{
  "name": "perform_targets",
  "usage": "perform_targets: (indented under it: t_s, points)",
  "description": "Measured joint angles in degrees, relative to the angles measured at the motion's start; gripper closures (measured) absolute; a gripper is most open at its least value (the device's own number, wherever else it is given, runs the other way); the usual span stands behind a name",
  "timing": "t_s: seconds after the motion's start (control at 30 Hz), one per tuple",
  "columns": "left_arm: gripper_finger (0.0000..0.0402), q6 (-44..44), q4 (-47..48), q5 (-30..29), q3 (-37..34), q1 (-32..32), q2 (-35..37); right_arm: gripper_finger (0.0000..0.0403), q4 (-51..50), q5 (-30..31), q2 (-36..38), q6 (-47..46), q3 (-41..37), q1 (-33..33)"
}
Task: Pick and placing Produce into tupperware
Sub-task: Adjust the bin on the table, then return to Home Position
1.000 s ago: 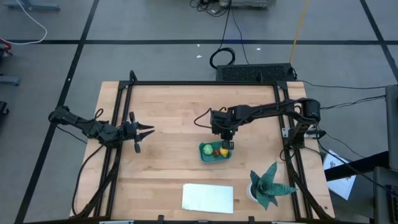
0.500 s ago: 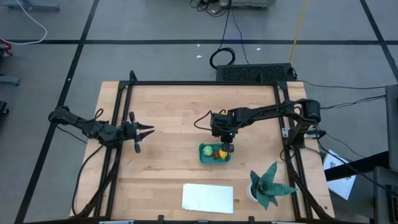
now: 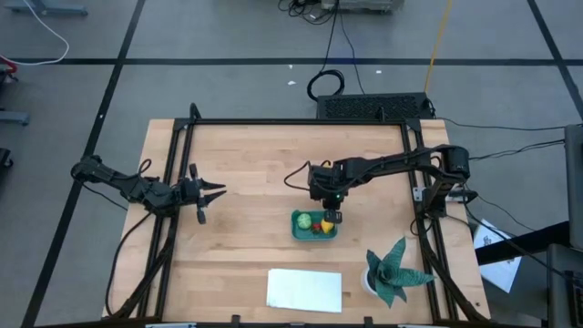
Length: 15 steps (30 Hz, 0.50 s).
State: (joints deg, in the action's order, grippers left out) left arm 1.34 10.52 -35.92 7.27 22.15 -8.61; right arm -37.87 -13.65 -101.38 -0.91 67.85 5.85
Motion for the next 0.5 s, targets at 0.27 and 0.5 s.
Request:
perform_targets:
  t_s: [0.27, 0.5]
  points:
    - [0.0323, -0.1, 0.0, 0.0, 0.0, 0.0, 0.0, 0.0403, -0.1, -0.1, 0.0, -0.2, 0.0, -0.4]
    - [0.0323, -0.1, 0.0, 0.0, 0.0, 0.0, 0.0, 0.0403, 0.6, 1.1, 0.0, 0.1, 0.0, -0.2]
